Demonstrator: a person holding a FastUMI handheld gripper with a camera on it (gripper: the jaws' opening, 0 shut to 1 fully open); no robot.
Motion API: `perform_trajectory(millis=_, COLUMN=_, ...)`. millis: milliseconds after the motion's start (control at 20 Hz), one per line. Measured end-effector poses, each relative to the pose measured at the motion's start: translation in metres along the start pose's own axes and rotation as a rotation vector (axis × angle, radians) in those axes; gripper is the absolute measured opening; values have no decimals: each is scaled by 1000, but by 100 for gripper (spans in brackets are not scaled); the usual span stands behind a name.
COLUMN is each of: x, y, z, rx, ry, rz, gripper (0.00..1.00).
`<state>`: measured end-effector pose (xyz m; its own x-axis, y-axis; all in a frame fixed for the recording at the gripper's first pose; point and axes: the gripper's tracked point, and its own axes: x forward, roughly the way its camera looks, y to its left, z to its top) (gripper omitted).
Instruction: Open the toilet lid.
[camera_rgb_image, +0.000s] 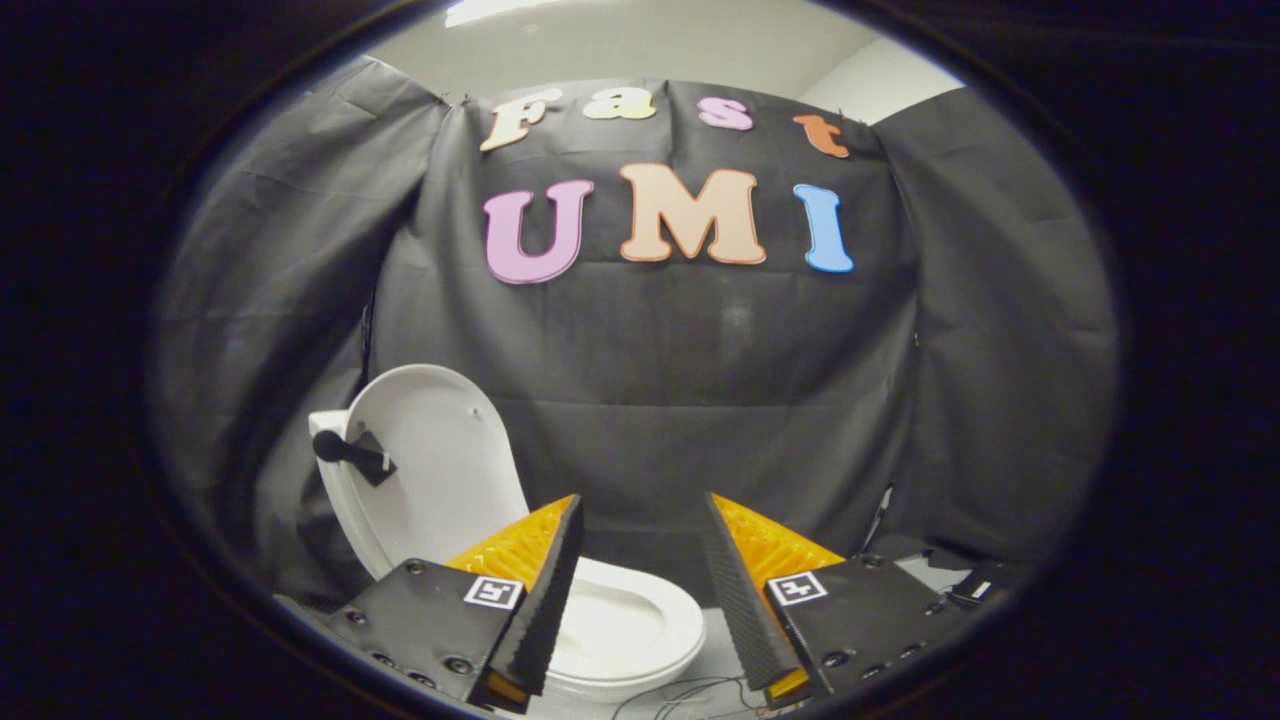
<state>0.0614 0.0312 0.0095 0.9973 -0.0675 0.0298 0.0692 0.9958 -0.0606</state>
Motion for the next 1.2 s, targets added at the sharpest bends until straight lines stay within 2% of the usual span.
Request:
perform_trajectory(millis=150, x=-5, y=-8, z=-2, rx=-31, ry=-23, rz=29, gripper=73)
perform_trajectory(millis=300, x=-7, y=-27, z=0, rx=-60, ry=-45, rz=10, gripper=73)
perform_trajectory(millis=700, x=2, y=-44, z=-7, rx=-11, ry=-26, rz=13, gripper=73)
perform_trajectory(millis=850, x=11, y=-41, z=0, rx=2, ry=-44, rz=38, gripper=73)
perform_trajectory(millis=1200, x=4, y=-33, z=-13, rx=-17, ry=42, rz=61, gripper=73)
